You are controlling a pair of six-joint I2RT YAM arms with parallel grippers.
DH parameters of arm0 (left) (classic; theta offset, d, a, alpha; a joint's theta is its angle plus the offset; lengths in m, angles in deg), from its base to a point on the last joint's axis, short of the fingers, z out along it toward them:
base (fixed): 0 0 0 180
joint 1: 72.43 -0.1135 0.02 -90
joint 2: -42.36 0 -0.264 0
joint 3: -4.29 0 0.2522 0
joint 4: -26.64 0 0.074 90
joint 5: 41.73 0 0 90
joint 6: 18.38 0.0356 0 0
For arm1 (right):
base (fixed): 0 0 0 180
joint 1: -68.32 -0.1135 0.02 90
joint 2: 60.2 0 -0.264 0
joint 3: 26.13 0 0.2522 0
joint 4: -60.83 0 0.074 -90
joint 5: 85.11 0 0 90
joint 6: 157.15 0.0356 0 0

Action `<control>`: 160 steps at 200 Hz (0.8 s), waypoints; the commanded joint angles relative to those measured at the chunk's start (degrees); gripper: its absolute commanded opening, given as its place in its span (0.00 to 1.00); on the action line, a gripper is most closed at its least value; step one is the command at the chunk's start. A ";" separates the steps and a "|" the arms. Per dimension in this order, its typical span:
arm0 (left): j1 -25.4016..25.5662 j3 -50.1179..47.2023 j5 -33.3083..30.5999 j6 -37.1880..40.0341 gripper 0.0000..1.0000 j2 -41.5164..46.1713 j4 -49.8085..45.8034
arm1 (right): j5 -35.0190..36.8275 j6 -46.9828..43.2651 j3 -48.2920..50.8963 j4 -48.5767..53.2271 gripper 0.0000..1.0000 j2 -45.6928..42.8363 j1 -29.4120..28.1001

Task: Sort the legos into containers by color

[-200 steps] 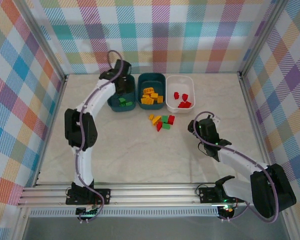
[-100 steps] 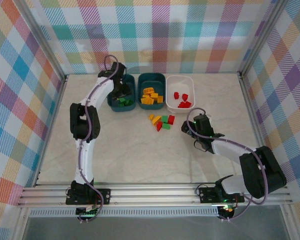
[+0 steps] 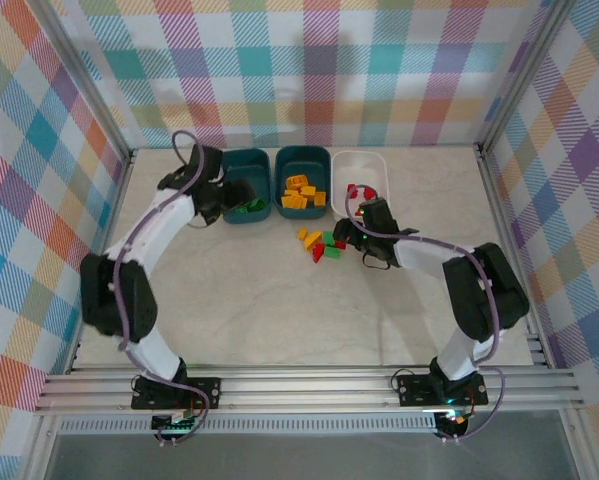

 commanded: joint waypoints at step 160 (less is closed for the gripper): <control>4.80 -21.07 5.09 -3.89 0.85 7.70 11.21 | 7.42 -4.75 4.85 7.69 0.64 -5.81 0.05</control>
